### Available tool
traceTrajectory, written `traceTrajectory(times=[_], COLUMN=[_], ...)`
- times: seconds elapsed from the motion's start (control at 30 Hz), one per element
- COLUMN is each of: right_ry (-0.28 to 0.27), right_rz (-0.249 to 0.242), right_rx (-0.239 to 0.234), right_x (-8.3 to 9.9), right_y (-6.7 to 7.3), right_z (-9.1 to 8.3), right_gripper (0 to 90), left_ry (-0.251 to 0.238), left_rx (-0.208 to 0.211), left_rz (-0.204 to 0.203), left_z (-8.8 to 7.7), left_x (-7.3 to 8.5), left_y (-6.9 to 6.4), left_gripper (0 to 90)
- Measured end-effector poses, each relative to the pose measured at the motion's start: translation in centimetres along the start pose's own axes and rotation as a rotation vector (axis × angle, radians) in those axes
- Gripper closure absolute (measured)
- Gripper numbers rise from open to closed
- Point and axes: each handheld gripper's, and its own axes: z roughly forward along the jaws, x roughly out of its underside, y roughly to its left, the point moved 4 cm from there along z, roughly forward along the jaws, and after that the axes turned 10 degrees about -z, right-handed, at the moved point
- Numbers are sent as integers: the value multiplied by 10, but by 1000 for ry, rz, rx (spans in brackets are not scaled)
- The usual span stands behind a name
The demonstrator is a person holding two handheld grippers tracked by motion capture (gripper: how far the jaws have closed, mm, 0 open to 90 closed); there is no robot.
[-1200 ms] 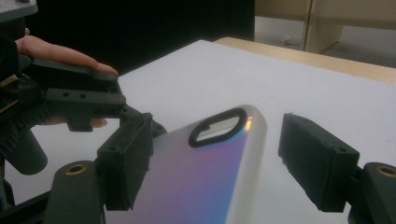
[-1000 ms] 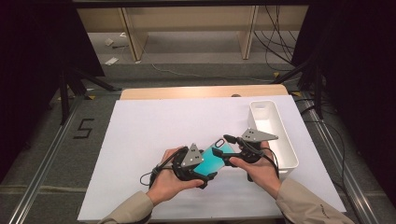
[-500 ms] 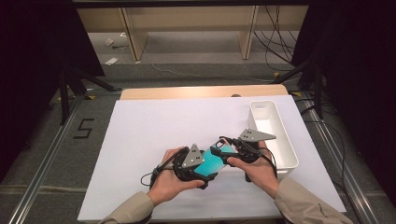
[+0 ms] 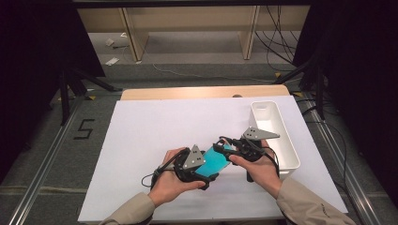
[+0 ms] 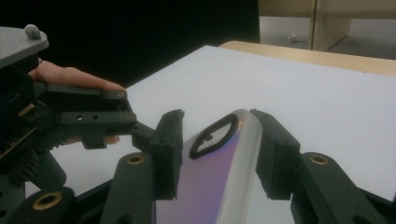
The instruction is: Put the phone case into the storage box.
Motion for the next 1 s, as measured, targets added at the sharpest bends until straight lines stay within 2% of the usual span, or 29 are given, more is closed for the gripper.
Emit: traceTrajectory(times=[0.17, 0.33, 0.43, 0.47, 0.5, 0.53, 0.57, 0.63, 0.7, 0.73, 0.83, 1.0], right_ry=[-6, -8, -21, -29, -33, -18, -20, -45, -33, -33, -40, -7], right_rz=[25, 47, 60, 64, 66, 25, 9, 50, -8, -17, -18, -46], right_rx=[-16, -24, -51, -69, -88, -50, -43, -91, -66, -66, -74, -71], right_x=[-4, -5, -8, -10, -11, -11, -12, -15, -20, -22, -24, -24], right_y=[-1, 0, 1, 2, 4, 5, 5, 5, 5, 5, 3, -8], right_z=[-1, -1, -2, -3, -3, -4, -4, -6, -10, -11, -13, -19], right_gripper=[626, 675, 716, 780, 787, 789, 795, 797, 797, 797, 797, 797], left_ry=[-17, -8, -11, -23, -28, -28, -32, -42, -53, -53, -59, -53], left_rx=[-19, -40, -41, -38, -37, -37, -39, -41, -32, -32, -25, -17], left_rz=[9, 25, 28, 16, 11, 11, 11, 5, -13, -13, -31, -50], left_z=[2, 4, 4, 3, 3, 3, 2, 0, -2, -2, -3, -5], left_x=[1, 3, 2, 1, 0, 0, 0, -1, -2, -2, -1, 0], left_y=[-1, -2, -3, -2, -1, -1, -1, 2, 4, 4, 7, 11], left_gripper=[166, 165, 166, 180, 181, 179, 173, 162, 156, 154, 150, 131])
